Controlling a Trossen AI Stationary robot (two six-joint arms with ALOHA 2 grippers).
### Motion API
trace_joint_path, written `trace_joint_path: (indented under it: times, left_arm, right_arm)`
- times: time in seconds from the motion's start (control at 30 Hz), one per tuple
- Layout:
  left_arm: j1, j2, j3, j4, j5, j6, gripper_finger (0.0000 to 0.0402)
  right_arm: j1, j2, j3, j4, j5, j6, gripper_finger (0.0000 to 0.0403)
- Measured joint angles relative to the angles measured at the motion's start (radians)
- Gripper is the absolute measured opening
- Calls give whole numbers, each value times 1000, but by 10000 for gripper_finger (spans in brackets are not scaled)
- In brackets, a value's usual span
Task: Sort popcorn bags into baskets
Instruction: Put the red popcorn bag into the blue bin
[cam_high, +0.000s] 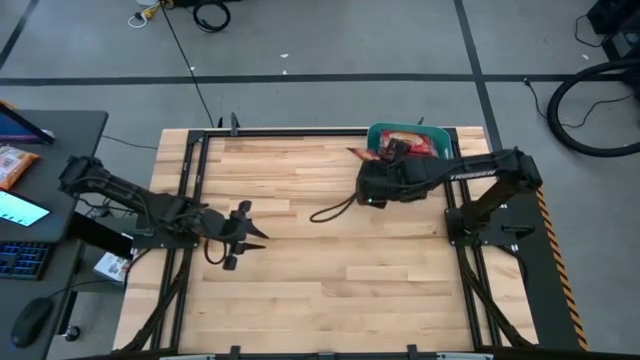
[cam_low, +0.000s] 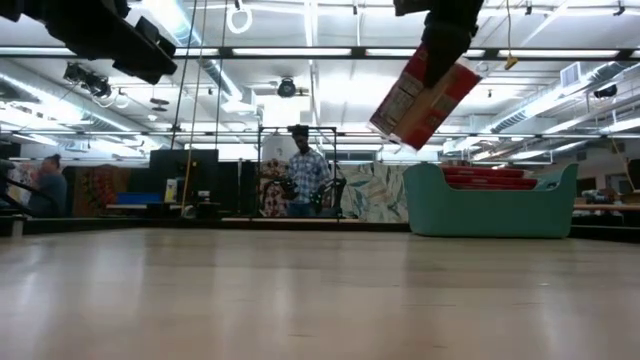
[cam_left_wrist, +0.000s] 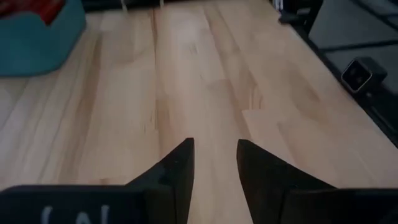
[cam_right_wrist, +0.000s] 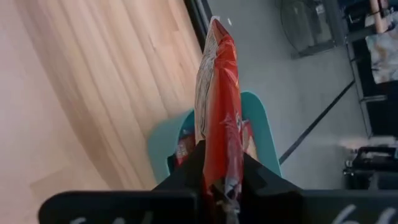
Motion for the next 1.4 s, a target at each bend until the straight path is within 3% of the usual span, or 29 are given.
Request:
trace_joint_path:
  times: [0.37,0.6,0.7,0.9,1.0,1.4]
  left_arm:
    - [89,-60,-81,126,9,42,125]
    - [145,-74,-83,154,50,96,125]
    - [153,-88,-83,154,56,95,125]
    - [152,-105,-83,110,99,83,125]
    - [152,-104,-83,103,99,82,125]
    - [151,-103,-83,42,100,26,125]
  right_arm:
    - [-188,57,177,-272,-65,149,35]
    - [-294,190,292,-261,-203,41,34]
    - [-330,216,307,-254,-141,-39,34]
    - [-361,201,307,-263,-93,-152,35]
    - [-389,183,307,-262,-137,-251,35]
    - [-525,174,304,-260,-268,-308,36]
